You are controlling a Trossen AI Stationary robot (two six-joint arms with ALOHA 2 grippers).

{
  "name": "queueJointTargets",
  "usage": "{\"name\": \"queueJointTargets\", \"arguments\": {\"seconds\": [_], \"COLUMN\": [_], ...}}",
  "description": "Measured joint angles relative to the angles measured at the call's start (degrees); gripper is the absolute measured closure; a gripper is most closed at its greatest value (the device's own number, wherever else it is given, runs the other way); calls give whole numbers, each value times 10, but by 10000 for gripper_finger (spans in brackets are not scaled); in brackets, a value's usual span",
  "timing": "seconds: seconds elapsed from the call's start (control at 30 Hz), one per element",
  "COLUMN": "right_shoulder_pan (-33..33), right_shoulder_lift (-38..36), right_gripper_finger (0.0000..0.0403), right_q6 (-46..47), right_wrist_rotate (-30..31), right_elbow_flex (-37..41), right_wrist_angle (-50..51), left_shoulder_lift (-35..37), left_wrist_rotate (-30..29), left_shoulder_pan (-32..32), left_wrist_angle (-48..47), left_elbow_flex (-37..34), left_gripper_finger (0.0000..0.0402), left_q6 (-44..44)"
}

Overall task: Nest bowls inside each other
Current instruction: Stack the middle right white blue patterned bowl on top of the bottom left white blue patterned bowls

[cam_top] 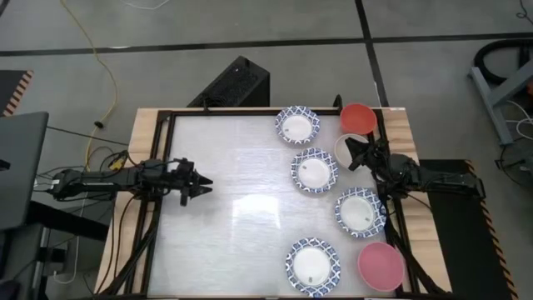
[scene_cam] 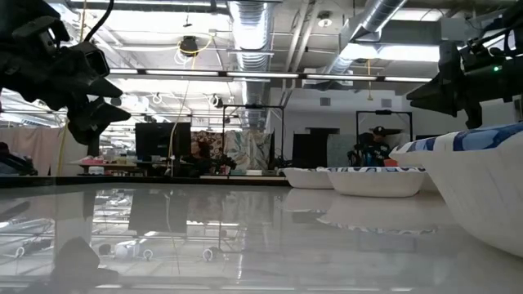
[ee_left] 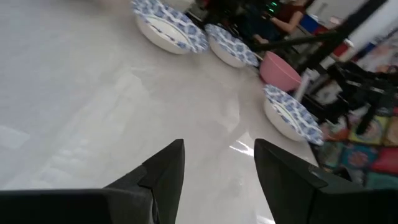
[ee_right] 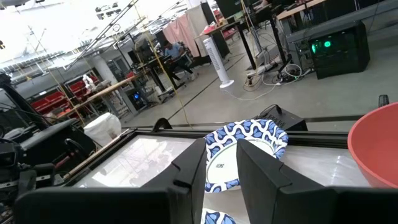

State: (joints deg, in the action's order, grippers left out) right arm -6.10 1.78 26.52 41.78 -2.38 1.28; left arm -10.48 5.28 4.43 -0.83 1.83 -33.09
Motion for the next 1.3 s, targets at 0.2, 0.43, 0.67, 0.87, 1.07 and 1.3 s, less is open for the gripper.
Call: {"name": "queueJointTargets", "arguments": {"seconds": [0.2, 0.43, 0.67, 0.87, 1.07, 1.3], "right_shoulder_pan": [0, 0, 0, 0, 0, 0], "right_shoulder_lift": [0, 0, 0, 0, 0, 0], "right_gripper_finger": [291, 291, 291, 291, 291, 291], "right_q6": [0, 0, 0, 0, 3, 9], "right_wrist_rotate": [0, 0, 0, 0, 0, 0], "right_elbow_flex": [0, 0, 0, 0, 0, 2], "right_wrist_angle": [0, 0, 0, 0, -3, -13], "left_shoulder_lift": [0, 0, 0, 0, 0, 0], "left_wrist_rotate": [-30, -80, -107, -111, -157, -244], "left_shoulder_pan": [0, 0, 0, 0, 0, 0], "left_wrist_angle": [-9, -12, -10, -10, -3, 12], "left_elbow_flex": [0, 1, 1, 1, 1, 1], "left_gripper_finger": [219, 219, 219, 219, 219, 219], "left_q6": [-19, -112, -106, -92, -92, -93]}}
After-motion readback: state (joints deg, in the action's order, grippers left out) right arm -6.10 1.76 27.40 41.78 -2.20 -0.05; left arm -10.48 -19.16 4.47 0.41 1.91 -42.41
